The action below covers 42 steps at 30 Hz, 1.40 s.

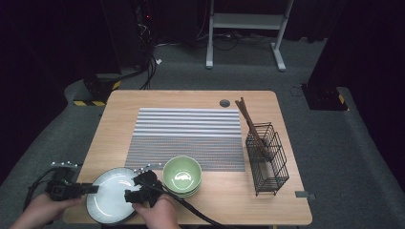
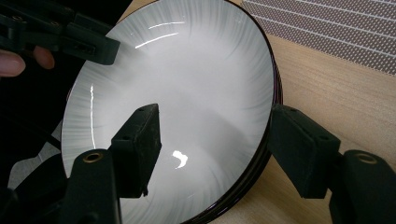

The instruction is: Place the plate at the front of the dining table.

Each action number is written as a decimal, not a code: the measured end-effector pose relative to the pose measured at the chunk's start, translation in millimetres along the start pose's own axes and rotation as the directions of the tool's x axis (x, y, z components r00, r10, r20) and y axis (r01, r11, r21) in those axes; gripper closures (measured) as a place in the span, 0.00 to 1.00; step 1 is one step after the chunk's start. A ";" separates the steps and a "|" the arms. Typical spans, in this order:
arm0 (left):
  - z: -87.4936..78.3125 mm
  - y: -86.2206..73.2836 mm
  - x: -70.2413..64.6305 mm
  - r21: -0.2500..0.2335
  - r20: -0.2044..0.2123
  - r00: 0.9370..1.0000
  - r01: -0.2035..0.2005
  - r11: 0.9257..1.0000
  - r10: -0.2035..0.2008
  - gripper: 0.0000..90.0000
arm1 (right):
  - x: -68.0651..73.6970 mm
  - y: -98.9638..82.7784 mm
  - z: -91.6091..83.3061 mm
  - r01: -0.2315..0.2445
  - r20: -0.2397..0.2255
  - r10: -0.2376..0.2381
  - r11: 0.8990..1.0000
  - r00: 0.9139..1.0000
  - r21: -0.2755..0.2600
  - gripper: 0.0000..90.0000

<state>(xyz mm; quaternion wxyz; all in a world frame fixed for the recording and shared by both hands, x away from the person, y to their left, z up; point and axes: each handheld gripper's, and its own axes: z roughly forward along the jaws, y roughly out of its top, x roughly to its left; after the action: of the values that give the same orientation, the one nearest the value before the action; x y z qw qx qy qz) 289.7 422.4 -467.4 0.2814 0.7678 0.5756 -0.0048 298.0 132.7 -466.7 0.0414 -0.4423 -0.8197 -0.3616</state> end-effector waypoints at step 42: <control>-1.8 6.4 4.3 -0.025 0.007 1.000 0.007 1.000 -0.007 0.78 | -3.7 7.6 9.9 -0.098 -0.012 0.098 0.995 0.995 -0.022 0.40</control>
<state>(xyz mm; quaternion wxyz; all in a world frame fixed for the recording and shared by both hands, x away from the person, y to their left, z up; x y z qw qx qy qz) 296.2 425.8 -464.6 0.2929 0.7622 0.5773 -0.0010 308.5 139.0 -471.2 0.0584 -0.4805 -0.7926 -0.3708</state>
